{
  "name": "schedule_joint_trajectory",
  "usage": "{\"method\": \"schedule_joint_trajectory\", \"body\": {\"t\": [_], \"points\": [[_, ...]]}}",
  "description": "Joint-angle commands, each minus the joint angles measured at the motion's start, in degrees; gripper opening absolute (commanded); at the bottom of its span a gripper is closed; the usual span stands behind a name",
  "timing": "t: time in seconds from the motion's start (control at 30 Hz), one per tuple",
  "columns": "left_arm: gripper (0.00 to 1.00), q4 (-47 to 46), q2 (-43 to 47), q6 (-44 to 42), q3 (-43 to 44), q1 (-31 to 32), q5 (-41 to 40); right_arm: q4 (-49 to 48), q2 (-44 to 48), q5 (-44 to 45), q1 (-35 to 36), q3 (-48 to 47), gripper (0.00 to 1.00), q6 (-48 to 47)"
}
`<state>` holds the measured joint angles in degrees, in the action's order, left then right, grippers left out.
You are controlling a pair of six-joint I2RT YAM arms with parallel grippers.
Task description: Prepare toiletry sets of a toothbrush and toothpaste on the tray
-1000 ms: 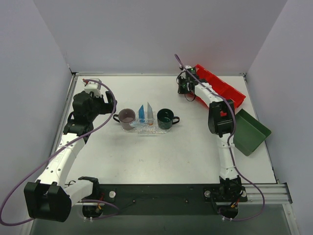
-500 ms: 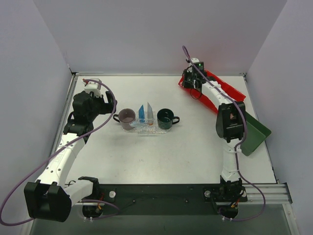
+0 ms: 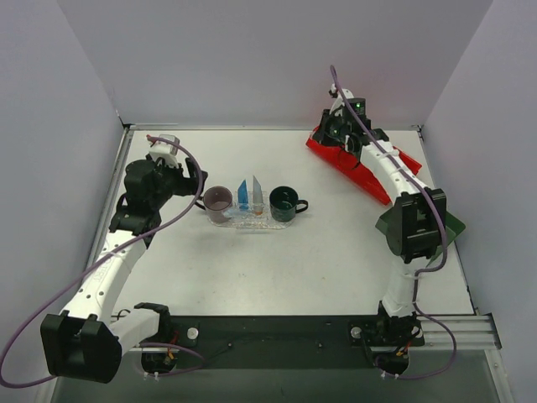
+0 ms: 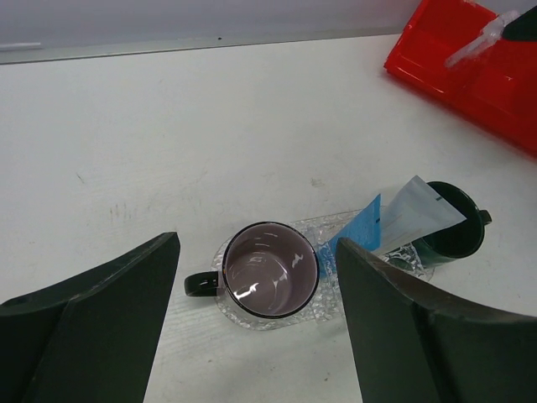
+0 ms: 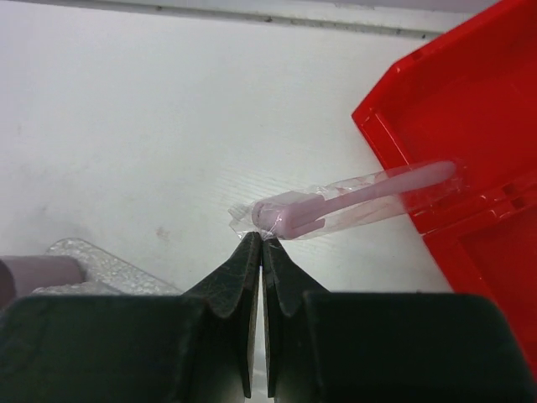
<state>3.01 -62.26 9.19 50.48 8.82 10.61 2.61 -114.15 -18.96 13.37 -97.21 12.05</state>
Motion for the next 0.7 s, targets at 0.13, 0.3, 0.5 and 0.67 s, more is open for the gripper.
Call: {"method": "schedule_joint_trajectory", "body": {"t": [0.13, 0.3, 0.5, 0.67], "points": [[0.84, -6.1, 3.5, -2.2, -0.6, 1.9, 3.8, -5.4, 13.1, -5.0, -0.1, 6.7, 0.0, 3.3], [0.83, -7.2, 5.5, -3.4, -1.3, 4.2, 5.5, -5.3, 19.4, -8.2, 0.8, 10.8, 0.0, 6.5], [0.82, -9.4, 9.8, -4.8, -2.8, 8.2, 6.3, -8.9, 33.6, -6.0, 6.6, 21.8, 0.0, 8.6], [0.82, -11.4, 13.4, -6.7, -4.7, 14.0, 7.8, -6.3, 45.2, -4.1, 14.0, 27.9, 0.0, 10.8]]}}
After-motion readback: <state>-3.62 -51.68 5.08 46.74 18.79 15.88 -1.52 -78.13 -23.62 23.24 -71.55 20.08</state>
